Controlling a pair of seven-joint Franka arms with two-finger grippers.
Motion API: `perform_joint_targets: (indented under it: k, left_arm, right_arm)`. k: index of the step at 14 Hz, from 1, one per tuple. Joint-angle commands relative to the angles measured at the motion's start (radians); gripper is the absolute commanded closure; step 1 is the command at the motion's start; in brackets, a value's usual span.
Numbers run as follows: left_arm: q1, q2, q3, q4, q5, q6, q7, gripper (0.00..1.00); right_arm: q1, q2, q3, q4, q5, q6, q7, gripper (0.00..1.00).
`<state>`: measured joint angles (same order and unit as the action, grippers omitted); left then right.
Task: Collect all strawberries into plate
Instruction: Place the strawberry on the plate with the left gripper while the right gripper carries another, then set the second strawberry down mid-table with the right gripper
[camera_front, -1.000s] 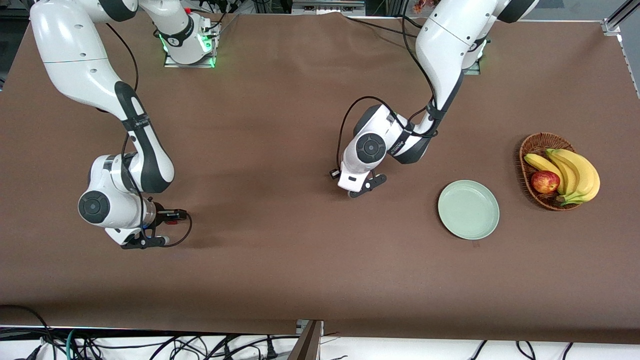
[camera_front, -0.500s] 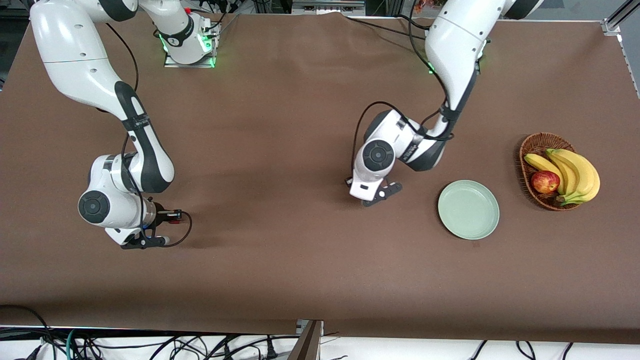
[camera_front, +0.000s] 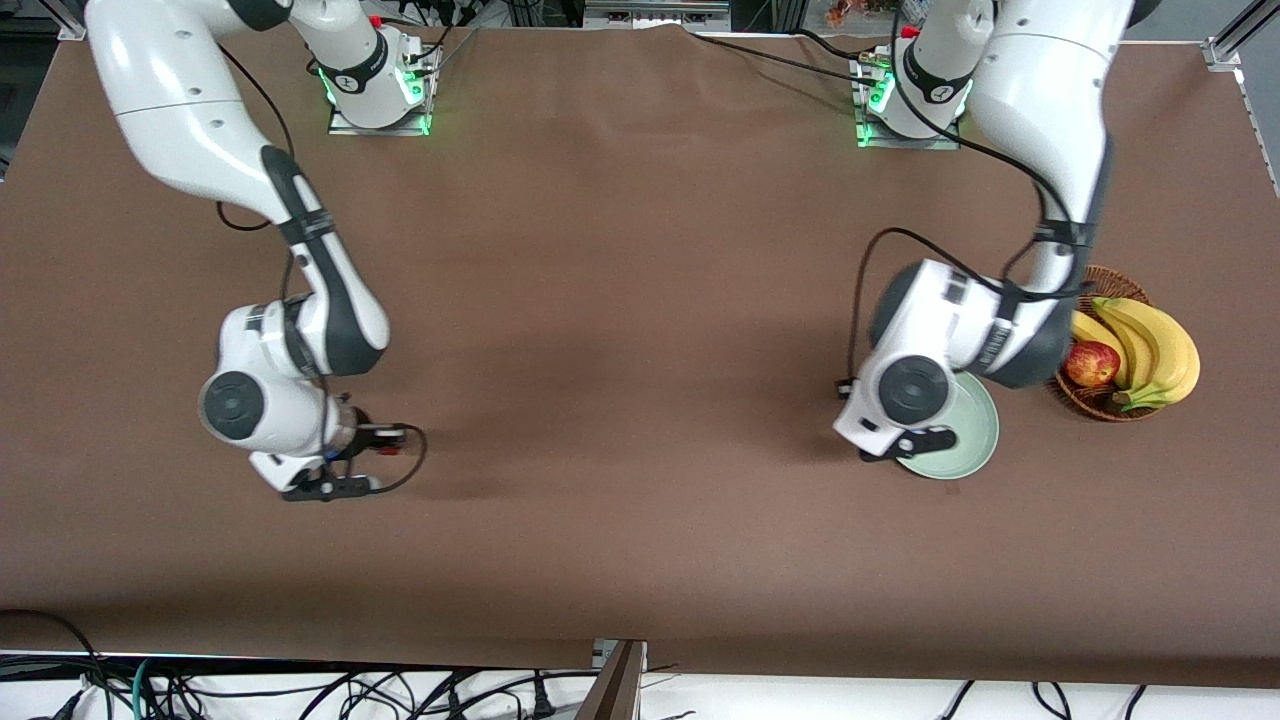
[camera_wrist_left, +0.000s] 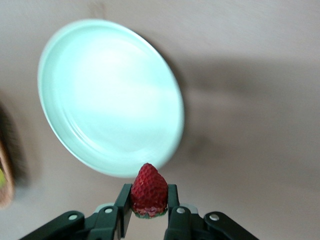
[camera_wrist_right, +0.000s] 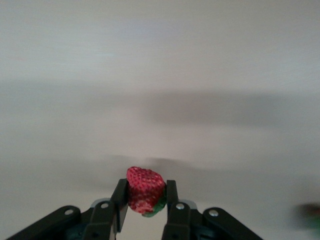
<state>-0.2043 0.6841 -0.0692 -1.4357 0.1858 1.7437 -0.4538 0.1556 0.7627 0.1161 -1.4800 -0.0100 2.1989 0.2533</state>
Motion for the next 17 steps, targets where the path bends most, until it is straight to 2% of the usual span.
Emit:
perform_joint_targets:
  k: [1, 3, 5, 7, 8, 9, 11, 15, 16, 17]
  left_arm:
    - [0.086, 0.043, -0.015, -0.006, 0.026, 0.117, 0.185, 0.97]
    - [0.133, 0.055, -0.015, -0.014, 0.017, 0.131, 0.333, 0.95]
    - [0.189, 0.072, -0.024, -0.017, 0.012, 0.149, 0.418, 0.94]
    - [0.206, 0.087, -0.026, -0.017, -0.002, 0.160, 0.472, 0.78]
    - [0.206, 0.091, -0.026, -0.017, -0.031, 0.160, 0.477, 0.49]
    - [0.206, 0.091, -0.024, -0.017, -0.043, 0.160, 0.477, 0.00]
    - [0.213, 0.094, -0.024, -0.017, -0.045, 0.160, 0.477, 0.00]
    - [0.213, 0.094, -0.026, -0.017, -0.045, 0.160, 0.477, 0.00]
    - [0.213, 0.092, -0.024, -0.017, -0.045, 0.158, 0.477, 0.00]
    - [0.213, 0.092, -0.026, -0.017, -0.045, 0.158, 0.475, 0.00]
  right_arm:
    - [0.126, -0.003, 0.020, 0.047, 0.008, 0.004, 0.273, 0.82]
    - [0.226, 0.013, 0.020, 0.085, 0.008, 0.022, 0.465, 0.82]
    - [0.298, 0.026, 0.020, 0.087, 0.010, 0.103, 0.581, 0.82]
    - [0.381, 0.049, 0.020, 0.089, 0.010, 0.186, 0.699, 0.82]
    - [0.413, 0.064, 0.020, 0.089, 0.010, 0.238, 0.742, 0.82]
    - [0.445, 0.081, 0.020, 0.090, 0.010, 0.284, 0.777, 0.82]
    - [0.498, 0.115, 0.020, 0.090, 0.010, 0.337, 0.800, 0.78]
    - [0.533, 0.148, 0.020, 0.089, 0.010, 0.387, 0.802, 0.72]
    - [0.535, 0.152, 0.020, 0.089, 0.010, 0.389, 0.802, 0.62]
    - [0.535, 0.152, 0.020, 0.089, 0.010, 0.389, 0.802, 0.26]
